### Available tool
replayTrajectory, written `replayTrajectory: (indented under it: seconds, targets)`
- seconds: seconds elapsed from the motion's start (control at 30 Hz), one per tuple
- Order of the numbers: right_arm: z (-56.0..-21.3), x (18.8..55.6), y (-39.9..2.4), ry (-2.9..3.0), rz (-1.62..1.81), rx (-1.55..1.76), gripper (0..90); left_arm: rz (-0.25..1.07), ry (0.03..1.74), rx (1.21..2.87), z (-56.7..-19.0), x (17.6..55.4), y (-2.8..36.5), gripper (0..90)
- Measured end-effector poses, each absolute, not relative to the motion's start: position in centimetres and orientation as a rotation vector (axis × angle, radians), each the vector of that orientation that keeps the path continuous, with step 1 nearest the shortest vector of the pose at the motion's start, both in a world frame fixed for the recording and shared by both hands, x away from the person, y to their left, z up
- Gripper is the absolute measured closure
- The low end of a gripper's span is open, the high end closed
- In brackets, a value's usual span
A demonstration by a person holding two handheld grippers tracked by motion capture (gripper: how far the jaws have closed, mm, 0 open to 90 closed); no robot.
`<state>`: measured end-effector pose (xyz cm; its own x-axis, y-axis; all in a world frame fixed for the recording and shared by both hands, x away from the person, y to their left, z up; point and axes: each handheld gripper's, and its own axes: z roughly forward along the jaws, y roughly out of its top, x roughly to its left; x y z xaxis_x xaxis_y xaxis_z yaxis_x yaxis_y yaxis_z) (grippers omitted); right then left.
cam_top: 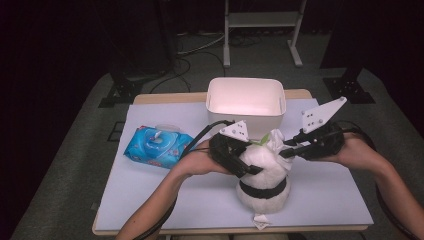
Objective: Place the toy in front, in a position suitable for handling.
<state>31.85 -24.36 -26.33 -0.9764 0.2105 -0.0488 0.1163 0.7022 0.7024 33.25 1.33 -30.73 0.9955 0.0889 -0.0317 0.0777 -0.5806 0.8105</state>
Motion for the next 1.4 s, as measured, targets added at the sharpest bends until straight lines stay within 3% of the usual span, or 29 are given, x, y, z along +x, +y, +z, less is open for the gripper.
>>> replayTrajectory:
  seconds: [0.5,0.9,1.4]
  targets:
    - [-27.7,32.0,-25.0,2.808,1.144,0.302,74.6,-0.008,0.151,2.181,-31.1,33.8,2.1,13.0]
    - [-28.6,31.9,-25.6,2.822,1.130,0.322,74.6,-0.023,0.154,2.163,-31.8,33.9,2.9,17.3]
    - [-25.5,31.9,-24.3,2.779,1.126,0.230,74.6,0.005,0.111,2.203,-31.1,33.3,1.1,18.0]
